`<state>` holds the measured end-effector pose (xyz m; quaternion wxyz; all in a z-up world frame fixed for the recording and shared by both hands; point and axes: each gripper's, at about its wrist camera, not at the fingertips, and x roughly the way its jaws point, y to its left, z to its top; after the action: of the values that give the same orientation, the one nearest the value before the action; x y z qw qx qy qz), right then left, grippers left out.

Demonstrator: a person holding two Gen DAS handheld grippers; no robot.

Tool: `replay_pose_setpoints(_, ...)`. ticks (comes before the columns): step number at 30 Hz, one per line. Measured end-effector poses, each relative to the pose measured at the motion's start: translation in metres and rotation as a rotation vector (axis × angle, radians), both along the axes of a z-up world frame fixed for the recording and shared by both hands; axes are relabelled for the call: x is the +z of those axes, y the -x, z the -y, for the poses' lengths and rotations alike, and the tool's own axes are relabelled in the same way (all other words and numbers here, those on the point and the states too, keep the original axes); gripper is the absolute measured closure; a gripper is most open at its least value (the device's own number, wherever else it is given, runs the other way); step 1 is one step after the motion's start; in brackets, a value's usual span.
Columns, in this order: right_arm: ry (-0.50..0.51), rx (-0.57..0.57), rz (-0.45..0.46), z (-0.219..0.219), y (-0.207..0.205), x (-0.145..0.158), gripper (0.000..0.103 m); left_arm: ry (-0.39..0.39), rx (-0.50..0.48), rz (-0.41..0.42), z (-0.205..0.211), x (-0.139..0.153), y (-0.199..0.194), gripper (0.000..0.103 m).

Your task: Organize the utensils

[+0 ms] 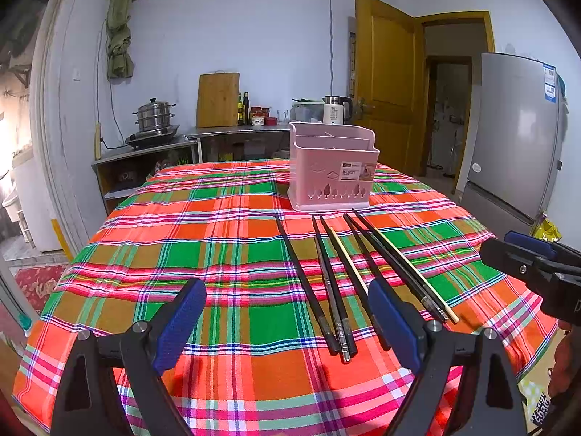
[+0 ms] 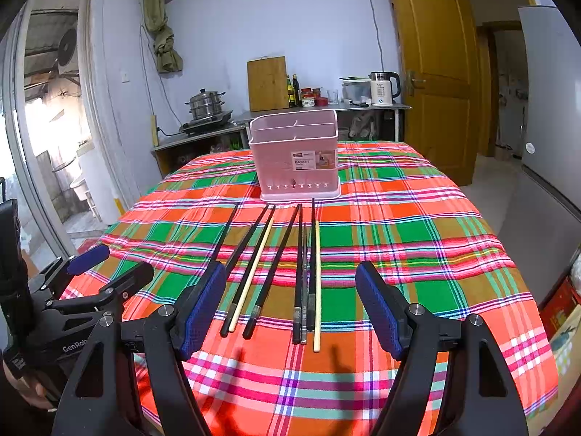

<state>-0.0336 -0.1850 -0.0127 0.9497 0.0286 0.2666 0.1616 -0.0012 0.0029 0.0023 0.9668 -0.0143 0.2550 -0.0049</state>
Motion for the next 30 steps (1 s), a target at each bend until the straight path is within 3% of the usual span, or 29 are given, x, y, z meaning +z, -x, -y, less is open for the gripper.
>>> replay_pose_setpoints(30,-0.006,0.001,0.001,0.0014,0.0005,-0.0012,0.029,0.005,-0.001,0.001,0.0039,0.0020,-0.0015,0.012)
